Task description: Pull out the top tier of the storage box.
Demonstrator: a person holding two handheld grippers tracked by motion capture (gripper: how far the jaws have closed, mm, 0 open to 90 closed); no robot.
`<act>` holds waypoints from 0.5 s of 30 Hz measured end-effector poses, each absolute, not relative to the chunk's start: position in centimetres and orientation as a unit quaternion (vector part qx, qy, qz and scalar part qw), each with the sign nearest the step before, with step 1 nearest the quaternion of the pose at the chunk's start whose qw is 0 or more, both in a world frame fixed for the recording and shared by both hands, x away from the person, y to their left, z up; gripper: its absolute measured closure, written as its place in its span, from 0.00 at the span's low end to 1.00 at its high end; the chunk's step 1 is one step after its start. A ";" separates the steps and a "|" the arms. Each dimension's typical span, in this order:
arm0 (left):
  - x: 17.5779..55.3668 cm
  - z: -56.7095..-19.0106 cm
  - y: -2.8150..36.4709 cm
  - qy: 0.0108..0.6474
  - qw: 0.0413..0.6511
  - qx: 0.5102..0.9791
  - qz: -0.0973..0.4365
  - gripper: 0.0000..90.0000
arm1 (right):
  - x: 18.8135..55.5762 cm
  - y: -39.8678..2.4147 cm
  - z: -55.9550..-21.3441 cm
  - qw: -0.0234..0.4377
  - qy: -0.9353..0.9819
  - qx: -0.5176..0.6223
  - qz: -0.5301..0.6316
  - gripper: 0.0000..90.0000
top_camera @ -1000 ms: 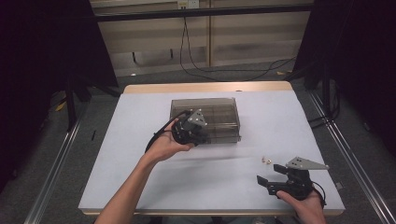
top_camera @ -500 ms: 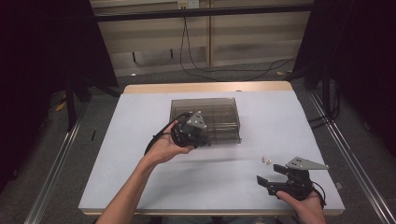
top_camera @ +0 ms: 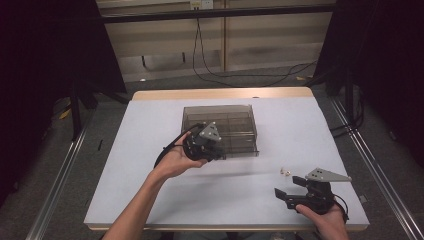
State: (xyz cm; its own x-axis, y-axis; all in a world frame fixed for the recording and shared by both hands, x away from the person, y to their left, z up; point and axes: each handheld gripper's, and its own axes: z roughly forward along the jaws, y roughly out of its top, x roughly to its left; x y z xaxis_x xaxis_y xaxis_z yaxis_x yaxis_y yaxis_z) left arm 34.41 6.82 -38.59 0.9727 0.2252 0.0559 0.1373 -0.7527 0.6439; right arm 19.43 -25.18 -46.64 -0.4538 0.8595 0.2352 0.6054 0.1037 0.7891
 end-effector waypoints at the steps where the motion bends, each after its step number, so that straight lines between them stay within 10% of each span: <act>1: 34.3 -38.6 6.8 0.097 0.338 0.934 0.064 0.93 | 19.5 -25.2 -46.7 0.143 0.730 0.501 0.443 0.17; 15: 33.7 -38.6 6.9 0.088 0.334 0.936 0.065 0.93 | 19.6 -25.1 -46.7 0.144 0.731 0.500 0.442 0.17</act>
